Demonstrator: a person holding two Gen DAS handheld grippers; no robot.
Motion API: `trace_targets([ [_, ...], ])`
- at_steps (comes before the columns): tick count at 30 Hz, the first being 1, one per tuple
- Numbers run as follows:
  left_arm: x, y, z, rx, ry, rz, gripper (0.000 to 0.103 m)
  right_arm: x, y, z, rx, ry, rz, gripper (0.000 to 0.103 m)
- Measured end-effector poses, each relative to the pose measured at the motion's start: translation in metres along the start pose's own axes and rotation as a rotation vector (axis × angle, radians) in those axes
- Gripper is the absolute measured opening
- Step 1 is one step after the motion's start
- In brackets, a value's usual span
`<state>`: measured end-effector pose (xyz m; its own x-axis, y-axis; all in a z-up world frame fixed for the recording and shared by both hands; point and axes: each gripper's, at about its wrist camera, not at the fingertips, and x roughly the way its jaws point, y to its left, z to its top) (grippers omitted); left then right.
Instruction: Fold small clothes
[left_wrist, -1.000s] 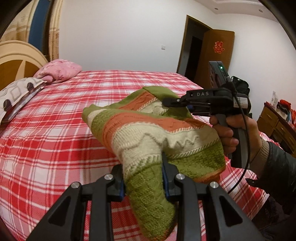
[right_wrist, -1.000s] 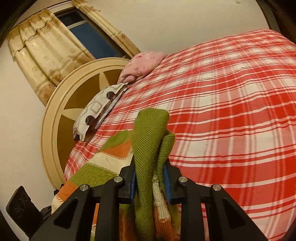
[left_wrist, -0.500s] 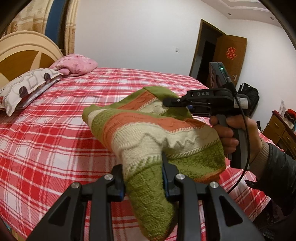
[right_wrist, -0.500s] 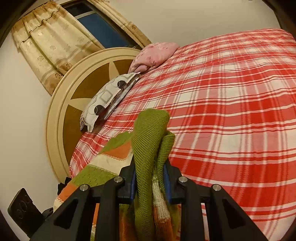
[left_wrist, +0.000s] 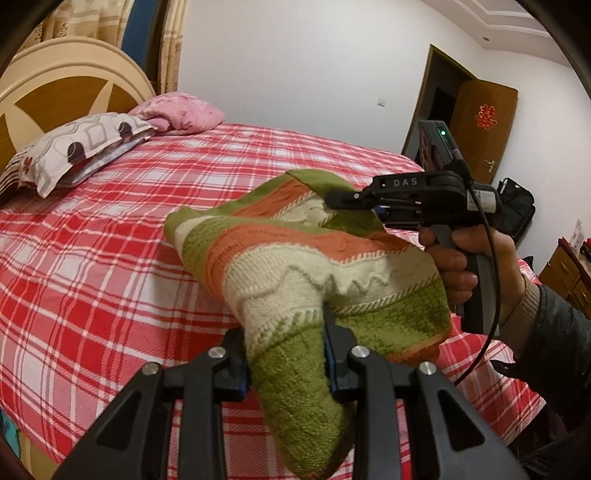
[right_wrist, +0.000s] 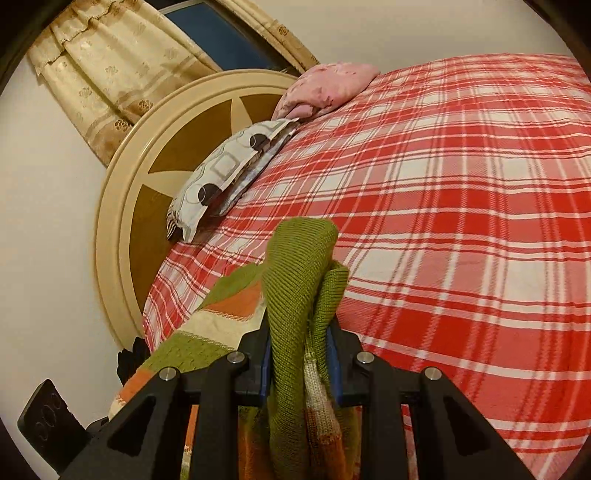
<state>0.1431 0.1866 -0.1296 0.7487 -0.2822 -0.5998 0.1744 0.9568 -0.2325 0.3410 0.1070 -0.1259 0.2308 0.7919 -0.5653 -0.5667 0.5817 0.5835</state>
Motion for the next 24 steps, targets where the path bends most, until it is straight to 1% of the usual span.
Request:
trace_targets([
  [1, 0.0, 0.003, -0.001, -0.004, 0.002, 0.001, 0.03, 0.004, 0.001, 0.0, 0.002, -0.004, -0.003, 0.025],
  [7, -0.001, 0.017, -0.006, -0.023, 0.01, 0.02, 0.03, 0.028, 0.009, -0.001, -0.008, 0.035, -0.01, 0.025],
  [10, 0.003, 0.024, -0.014, -0.033, 0.029, 0.033, 0.03, 0.042, 0.009, -0.002, -0.009, 0.06, -0.026, 0.025],
  [14, 0.014, 0.03, -0.032, -0.037, 0.076, 0.051, 0.031, 0.064, 0.005, -0.009, -0.019, 0.104, -0.094, 0.025],
  [16, 0.018, 0.03, -0.04, -0.037, 0.089, 0.062, 0.031, 0.072, 0.004, -0.014, -0.05, 0.123, -0.138, 0.025],
  [17, 0.019, 0.03, -0.043, -0.039, 0.092, 0.062, 0.032, 0.073, 0.002, -0.016, -0.052, 0.129, -0.141, 0.027],
  [19, 0.021, 0.032, -0.047, -0.044, 0.092, 0.07, 0.036, 0.065, -0.002, -0.02, -0.037, 0.108, -0.128, 0.034],
  [21, 0.022, 0.035, -0.05, -0.061, 0.097, 0.068, 0.045, 0.053, -0.005, -0.027, -0.035, 0.113, -0.118, 0.056],
  [22, 0.023, 0.037, -0.052, -0.074, 0.097, 0.068, 0.046, 0.042, -0.005, -0.032, -0.032, 0.122, -0.103, 0.058],
  [24, 0.023, 0.04, -0.054, -0.096, 0.092, 0.057, 0.05, 0.017, -0.002, -0.045, -0.039, 0.115, -0.072, 0.058],
])
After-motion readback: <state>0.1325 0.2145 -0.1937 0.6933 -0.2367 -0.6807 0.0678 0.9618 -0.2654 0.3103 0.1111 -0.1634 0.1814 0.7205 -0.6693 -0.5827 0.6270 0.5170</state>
